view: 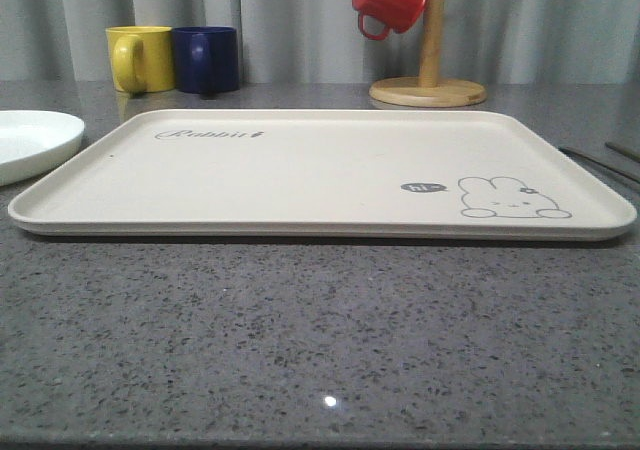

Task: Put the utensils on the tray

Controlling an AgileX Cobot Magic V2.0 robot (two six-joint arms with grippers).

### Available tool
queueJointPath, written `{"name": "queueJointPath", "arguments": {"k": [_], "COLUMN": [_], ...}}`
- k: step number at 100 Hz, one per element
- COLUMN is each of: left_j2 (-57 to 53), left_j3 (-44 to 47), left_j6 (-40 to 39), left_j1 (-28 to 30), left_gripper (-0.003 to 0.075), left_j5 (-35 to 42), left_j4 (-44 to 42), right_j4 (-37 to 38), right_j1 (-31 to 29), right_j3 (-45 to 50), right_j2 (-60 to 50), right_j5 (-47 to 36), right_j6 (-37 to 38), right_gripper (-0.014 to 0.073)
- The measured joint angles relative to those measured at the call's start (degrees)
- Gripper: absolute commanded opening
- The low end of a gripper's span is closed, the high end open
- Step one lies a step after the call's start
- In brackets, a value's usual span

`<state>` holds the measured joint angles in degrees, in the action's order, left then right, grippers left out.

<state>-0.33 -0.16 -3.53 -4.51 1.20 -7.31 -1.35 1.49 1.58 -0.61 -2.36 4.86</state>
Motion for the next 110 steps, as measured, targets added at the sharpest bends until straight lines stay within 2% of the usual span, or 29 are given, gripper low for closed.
{"name": "queueJointPath", "arguments": {"k": [37,46,59,72,101,110], "left_j2": [0.00,0.00,0.26,4.62,27.38,34.90], "left_j3": [0.00,-0.37,-5.09,-15.26,-41.37,-48.07], "left_j6": [0.00,0.00,0.00,0.00,0.00,0.00], "left_j1": [0.00,0.00,0.00,0.00,0.00,0.00], "left_gripper": [-0.0017,-0.0017,-0.0017,-0.0017,-0.0017,-0.0017], "left_j5": [0.00,-2.45,-11.22,-18.72,-47.20,-53.30], "left_j4": [0.11,0.62,2.08,2.72,2.84,2.84], "right_j4": [0.00,0.00,0.00,0.00,0.00,0.00], "right_j1": [0.00,0.00,0.00,0.00,0.00,0.00], "right_j3": [0.00,0.00,0.00,0.00,0.00,0.00], "right_j2": [0.00,0.00,0.00,0.00,0.00,0.00], "right_j5": [0.00,0.00,0.00,0.00,0.00,0.00], "right_j6": [0.00,0.00,0.00,0.00,0.00,0.00], "right_gripper": [-0.0078,-0.0078,-0.0078,-0.0078,-0.0078,-0.0078]}}
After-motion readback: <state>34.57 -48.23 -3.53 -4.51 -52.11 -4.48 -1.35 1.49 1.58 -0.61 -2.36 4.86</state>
